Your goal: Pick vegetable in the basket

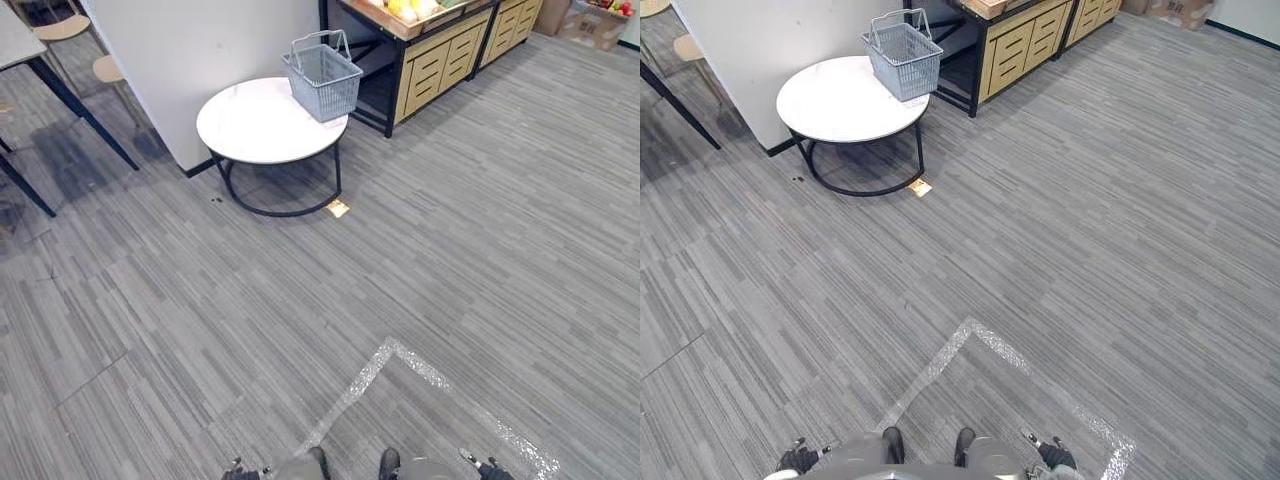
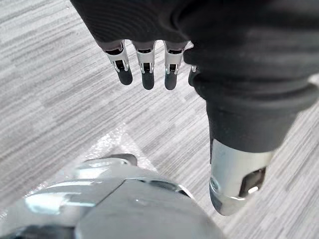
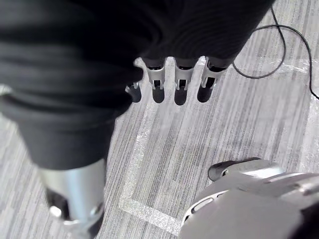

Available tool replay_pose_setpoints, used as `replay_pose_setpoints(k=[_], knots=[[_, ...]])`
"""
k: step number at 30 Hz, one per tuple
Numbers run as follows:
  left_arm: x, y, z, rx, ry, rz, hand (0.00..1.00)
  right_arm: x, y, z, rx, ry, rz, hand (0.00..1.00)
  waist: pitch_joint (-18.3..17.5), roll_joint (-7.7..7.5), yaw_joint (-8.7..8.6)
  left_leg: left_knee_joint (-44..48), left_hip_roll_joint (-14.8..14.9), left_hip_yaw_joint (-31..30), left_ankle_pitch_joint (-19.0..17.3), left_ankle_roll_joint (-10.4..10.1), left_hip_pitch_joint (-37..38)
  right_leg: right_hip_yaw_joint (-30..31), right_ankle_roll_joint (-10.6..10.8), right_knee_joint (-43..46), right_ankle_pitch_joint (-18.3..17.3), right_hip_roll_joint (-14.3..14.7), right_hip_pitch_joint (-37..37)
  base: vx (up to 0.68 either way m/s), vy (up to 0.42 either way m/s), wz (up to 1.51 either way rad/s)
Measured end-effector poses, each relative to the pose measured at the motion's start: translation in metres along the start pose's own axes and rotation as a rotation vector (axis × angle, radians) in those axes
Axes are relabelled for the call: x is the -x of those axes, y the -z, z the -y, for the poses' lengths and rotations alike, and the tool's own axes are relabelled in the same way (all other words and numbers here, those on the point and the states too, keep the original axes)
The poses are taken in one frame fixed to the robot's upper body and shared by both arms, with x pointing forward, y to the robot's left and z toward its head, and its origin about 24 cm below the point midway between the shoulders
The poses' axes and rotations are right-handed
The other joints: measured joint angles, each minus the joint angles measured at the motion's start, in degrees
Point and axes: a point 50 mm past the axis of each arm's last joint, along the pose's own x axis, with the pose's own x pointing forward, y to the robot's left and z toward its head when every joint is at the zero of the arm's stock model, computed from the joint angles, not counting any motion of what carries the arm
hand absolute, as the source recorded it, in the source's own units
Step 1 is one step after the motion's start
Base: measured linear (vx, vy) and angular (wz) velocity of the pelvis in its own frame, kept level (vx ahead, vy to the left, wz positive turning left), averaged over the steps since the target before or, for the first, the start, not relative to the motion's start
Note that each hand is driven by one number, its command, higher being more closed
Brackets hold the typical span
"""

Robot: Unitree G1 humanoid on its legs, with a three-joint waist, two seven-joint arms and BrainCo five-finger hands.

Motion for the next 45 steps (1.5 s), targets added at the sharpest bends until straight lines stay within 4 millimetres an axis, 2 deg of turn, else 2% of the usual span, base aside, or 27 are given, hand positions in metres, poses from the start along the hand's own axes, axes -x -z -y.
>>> replay_pose_setpoints(k=[2, 3, 7, 9, 12, 13, 14, 17, 18, 19, 20, 21, 25, 27, 29, 31, 33, 35, 37, 38, 39, 40, 41, 42, 43, 44, 45], knots=[[0.002, 0.002, 0.004, 0.057, -0.002, -0.005, 0.0, 0.001, 0.001, 0.003, -0.009, 0.012, 0.003, 0.0, 0.9, 0.44, 1.06, 10.5, 1.5, -0.6, 2.3, 2.0, -4.1, -0.1, 0.0, -0.5, -0.9, 0.6, 2.8, 0.09, -0.03, 0.12], [0.003, 0.005, 0.006, 0.065, 0.002, -0.009, 0.0, 0.001, 0.001, 0.004, -0.007, 0.017, 0.009, 0.0, 0.9, 0.8, 1.43, 12.5, 0.6, -2.8, 1.6, 1.8, -5.5, -0.1, 0.1, -0.5, -1.7, 0.2, 4.1, 0.16, 0.013, 0.06], [0.005, 0.013, 0.005, 0.077, -0.001, -0.029, 0.0, -0.004, -0.022, -0.005, -0.004, -0.007, 0.067, 0.0, 1.0, 0.9, 2.68, -3.0, -4.5, -4.3, 0.3, 1.8, -8.6, 2.3, 0.2, -2.5, -2.0, -1.9, 4.9, 0.25, 0.077, -0.21], [0.009, 0.026, 0.007, 0.045, 0.01, -0.065, 0.0, -0.005, -0.032, -0.014, 0.015, -0.034, 0.1, 0.0, 0.7, 1.71, 3.31, -25.5, -5.3, -4.6, 8.4, 1.4, -9.3, 3.4, 2.3, -5.2, -3.3, -2.6, 7.0, 0.46, 0.208, -0.3], [0.014, 0.041, 0.009, 0.017, 0.02, -0.111, 0.0, -0.005, -0.036, -0.017, 0.025, -0.044, 0.111, 0.0, 0.5, 3.23, 4.56, -32.1, -3.8, -6.1, 11.6, 1.5, -10.6, 5.6, 4.9, -6.3, -6.3, -2.8, 10.5, 0.44, 0.258, -0.37], [0.017, 0.051, 0.006, 0.005, 0.016, -0.144, 0.0, -0.005, -0.034, -0.022, 0.025, -0.056, 0.106, 0.0, 0.1, 2.31, 4.9, -28.8, -4.8, -5.4, 16.6, 2.2, -10.6, 6.3, 5.0, -6.5, -7.4, -4.9, 11.9, 0.69, 0.369, -0.68], [0.016, 0.053, -0.005, -0.022, 0.0, -0.155, 0.0, -0.004, -0.029, -0.03, 0.018, -0.078, 0.09, 0.0, -1.1, -0.17, 5.81, -25.3, -6.9, -3.9, 15.7, 4.5, -11.6, 7.8, 4.6, -5.1, -7.5, -7.5, 11.7, 0.57, 0.255, -0.44], [0.012, 0.043, -0.008, -0.08, 0.009, -0.127, 0.0, -0.003, -0.027, -0.038, 0.012, -0.111, 0.088, 0.0, -1.9, -1.52, 5.5, -21.6, -10.2, -2.1, 10.6, 9.2, -10.0, 12.1, 6.3, 7.8, -0.7, -11.0, 6.6, 0.57, 0.243, -0.04], [0.011, 0.042, -0.009, -0.094, 0.012, -0.121, 0.0, -0.003, -0.025, -0.036, 0.022, -0.106, 0.083, 0.0, -1.9, -1.54, 5.37, -21.7, -11.0, -1.7, 8.9, 9.8, -7.7, 12.7, 6.5, 14.7, 2.9, -11.7, 4.6, 0.73, 0.335, -0.11], [0.011, 0.042, -0.01, -0.106, 0.012, -0.118, 0.0, -0.002, -0.023, -0.035, 0.037, -0.104, 0.08, 0.0, -1.8, -1.73, 4.99, -22.4, -11.7, -1.2, 6.2, 10.0, -3.8, 12.7, 6.9, 24.4, 10.8, -12.6, 1.1, 0.59, 0.264, -0.15], [0.012, 0.043, -0.011, -0.111, 0.012, -0.12, 0.0, -0.002, -0.022, -0.034, 0.041, -0.103, 0.077, 0.0, -1.9, -1.84, 4.55, -23.2, -12.0, -1.2, 5.2, 10.1, -1.3, 12.5, 7.1, 29.0, 15.9, -13.2, -0.5, 0.66, 0.296, -0.17], [0.011, 0.04, -0.015, -0.136, 0.01, -0.117, 0.0, -0.001, -0.017, -0.033, 0.038, -0.103, 0.066, 0.0, -1.7, -2.56, 3.33, -25.1, -13.0, -1.4, 2.4, 10.4, 4.3, 11.8, 6.4, 42.9, 18.2, -14.6, -5.3, 0.53, 0.22, -0.09], [0.004, 0.018, -0.009, -0.158, 0.026, -0.053, 0.0, -0.001, -0.024, -0.025, 0.032, -0.099, 0.109, 0.0, -1.4, -2.08, 0.9, -29.0, -13.7, -2.6, -1.5, 10.8, 16.7, 5.1, 4.3, 56.5, 7.3, -14.9, -14.7, 0.54, 0.134, 0.01], [-0.004, -0.017, 0.005, -0.138, 0.046, 0.044, 0.0, -0.002, -0.026, -0.017, 0.011, -0.075, 0.117, 0.0, -1.2, -1.84, -0.04, -30.7, -13.1, -3.4, -3.9, 11.1, 22.7, -1.6, 4.1, 48.4, 1.1, -14.0, -20.0, 0.52, 0.009, 0.28], [-0.006, -0.048, 0.023, -0.114, 0.071, 0.138, 0.0, -0.002, -0.025, -0.012, -0.005, -0.057, 0.115, 0.0, -0.6, -0.7, -0.95, -31.0, -11.5, -4.9, -5.5, 10.8, 25.3, -5.9, 4.2, 33.8, 1.2, -12.3, -22.7, 0.53, -0.061, 0.48], [-0.005, -0.074, 0.037, -0.071, 0.097, 0.222, 0.0, -0.001, -0.018, -0.008, -0.024, -0.04, 0.093, 0.0, -0.3, -0.17, -1.93, -32.0, -9.8, -6.5, -6.6, 9.6, 27.1, -6.6, 5.2, 14.6, 5.3, -10.0, -23.9, 0.58, -0.128, 0.61], [0.0, -0.099, 0.057, -0.051, 0.144, 0.318, 0.0, 0.004, 0.006, -0.003, -0.04, -0.022, 0.022, 0.0, -0.4, -1.21, -2.6, -32.5, -9.1, -9.2, -7.9, 7.3, 30.8, -3.5, 6.9, -7.4, 12.7, -8.9, -24.2, 0.78, -0.259, 0.65], [0.001, -0.091, 0.059, -0.045, 0.147, 0.303, 0.0, 0.008, 0.02, -0.001, -0.05, -0.013, -0.022, 0.0, -0.9, -2.52, -3.31, -31.5, -8.8, -11.2, -8.8, 5.9, 33.8, -1.5, 6.0, -6.5, 14.9, -9.7, -23.9, 0.58, -0.229, 0.49], [0.004, -0.077, 0.068, -0.029, 0.162, 0.263, 0.0, 0.008, 0.02, 0.007, -0.067, 0.01, -0.02, 0.0, -1.0, 0.16, -3.4, -26.3, -5.7, -12.5, -8.5, 4.6, 34.4, -1.7, 4.3, 1.5, 20.7, -8.6, -24.9, 0.81, -0.33, 0.08], [0.006, -0.064, 0.073, -0.023, 0.172, 0.224, 0.0, 0.006, 0.014, 0.014, -0.057, 0.025, -0.008, 0.0, -1.4, 2.6, -3.07, -21.5, -3.4, -12.8, -6.7, 3.1, 33.4, -2.1, 1.2, 5.2, 19.0, -5.9, -24.8, 0.95, -0.372, -0.17], [0.006, -0.058, 0.073, -0.024, 0.173, 0.204, 0.0, 0.005, 0.011, 0.015, -0.049, 0.029, -0.001, 0.0, -1.8, 3.48, -2.7, -18.3, -2.3, -12.7, -5.0, 2.3, 32.3, -2.5, -0.4, 6.3, 17.9, -4.8, -24.6, 0.94, -0.365, -0.32], [0.006, -0.043, 0.071, -0.029, 0.169, 0.153, 0.0, 0.004, 0.005, 0.014, -0.024, 0.022, 0.016, 0.0, -2.1, 3.99, -2.35, -10.5, -1.5, -13.6, 1.4, 2.0, 29.1, -3.3, -1.0, 7.4, 16.0, -3.6, -23.1, 0.79, -0.26, -0.2], [0.006, -0.027, 0.067, -0.028, 0.163, 0.089, 0.0, 0.003, 0.003, 0.013, -0.011, 0.017, 0.019, 0.0, -2.0, 4.1, -2.41, -1.5, -1.3, -15.5, 13.2, -1.4, 25.1, -4.0, -1.1, 7.1, 13.4, -3.0, -19.6, 0.94, -0.262, 0.12], [0.005, -0.027, 0.063, 0.003, 0.151, 0.079, 0.0, 0.002, -0.001, 0.012, 0.007, 0.013, 0.028, 0.0, -1.4, 4.34, -2.36, 9.8, -0.5, -16.9, 20.9, -7.0, 20.1, -5.0, -1.5, 4.5, 11.3, -2.3, -13.9, 0.75, -0.183, 0.3], [0.004, -0.027, 0.061, 0.008, 0.148, 0.08, 0.0, 0.002, -0.002, 0.012, 0.013, 0.012, 0.028, 0.0, -1.0, 4.16, -2.15, 12.9, 0.1, -16.6, 20.7, -7.3, 19.0, -5.0, -1.5, 4.0, 10.9, -2.1, -12.4, 0.64, -0.174, 0.34], [0.002, -0.027, 0.05, 0.057, 0.115, 0.074, 0.0, 0.001, -0.004, 0.01, 0.037, 0.008, 0.035, 0.0, 0.1, 4.11, -1.28, 24.7, 2.2, -13.5, 15.2, -4.9, 14.2, -4.9, -2.2, 1.4, 8.7, -0.9, -5.8, 0.52, -0.169, 0.11], [0.001, -0.02, 0.039, 0.113, 0.081, 0.053, 0.0, 0.001, -0.007, 0.011, 0.075, 0.015, 0.042, 0.0, 0.8, 3.03, -0.05, 31.0, 3.3, -9.2, 7.6, -0.6, 9.0, -4.9, -1.9, -0.4, 6.6, -0.7, 0.5, 0.48, -0.152, 0.07]])
